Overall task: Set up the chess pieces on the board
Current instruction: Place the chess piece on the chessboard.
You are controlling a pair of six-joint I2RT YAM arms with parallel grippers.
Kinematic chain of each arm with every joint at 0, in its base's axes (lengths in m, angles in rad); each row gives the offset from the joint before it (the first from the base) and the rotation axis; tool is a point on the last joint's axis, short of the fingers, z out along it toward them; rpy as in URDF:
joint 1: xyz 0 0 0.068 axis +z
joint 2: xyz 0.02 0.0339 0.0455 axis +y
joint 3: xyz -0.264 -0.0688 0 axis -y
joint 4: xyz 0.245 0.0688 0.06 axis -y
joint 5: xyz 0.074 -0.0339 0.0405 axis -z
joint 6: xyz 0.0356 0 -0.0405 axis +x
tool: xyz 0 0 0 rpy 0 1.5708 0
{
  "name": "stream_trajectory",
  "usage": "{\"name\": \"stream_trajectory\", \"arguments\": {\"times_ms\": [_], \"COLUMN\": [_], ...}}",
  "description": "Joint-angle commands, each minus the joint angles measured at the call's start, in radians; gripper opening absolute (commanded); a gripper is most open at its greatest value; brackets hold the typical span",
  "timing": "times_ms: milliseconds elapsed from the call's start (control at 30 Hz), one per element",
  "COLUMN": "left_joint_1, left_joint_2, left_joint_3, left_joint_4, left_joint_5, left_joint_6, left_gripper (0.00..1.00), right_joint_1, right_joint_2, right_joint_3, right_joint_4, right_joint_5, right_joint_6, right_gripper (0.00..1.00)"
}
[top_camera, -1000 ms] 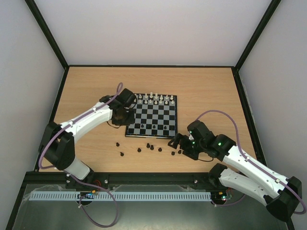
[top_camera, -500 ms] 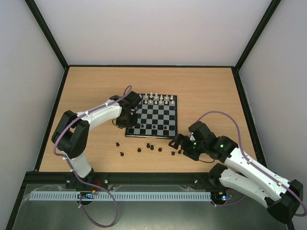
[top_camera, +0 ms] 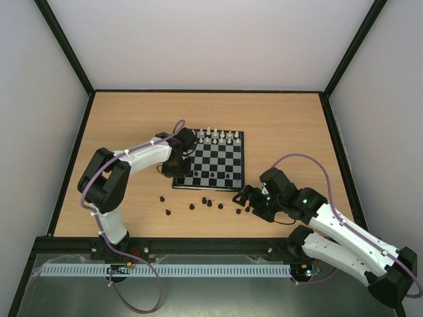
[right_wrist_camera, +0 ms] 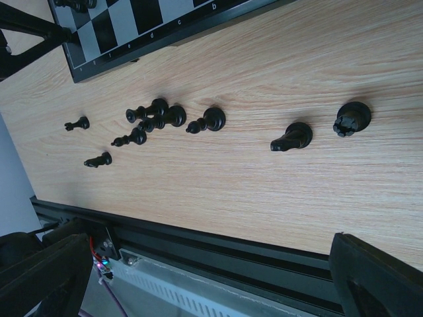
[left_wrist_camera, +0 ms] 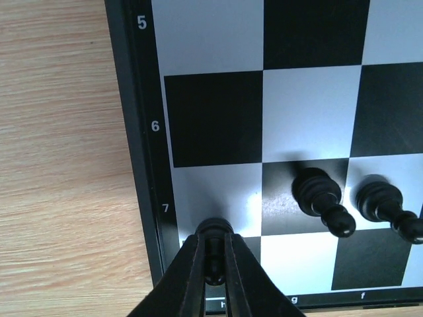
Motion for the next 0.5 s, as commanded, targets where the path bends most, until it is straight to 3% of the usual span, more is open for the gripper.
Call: {"name": "stream_trajectory", "arguments": {"times_ms": [0,467], "left_joint_1": [-0.005,-0.005], "left_joint_2": [0.025,0.071], "left_joint_3": [0.033,0.066], "left_joint_4": [-0.003,-0.003], "left_joint_5": [0.002,-0.019], "left_joint_6": [0.010,0.014], "left_gripper": [0.06,0.07], "right_joint_1": [0.006,0.006], "right_joint_2": [0.001,-0.005], "right_joint_3": [-0.020,-0.030], "right_joint_4": [-0.028,-0.026], "right_joint_5": [-0.001,-0.002], "right_joint_6": [0.010,0.011], "right_gripper": [0.99,0.98]}}
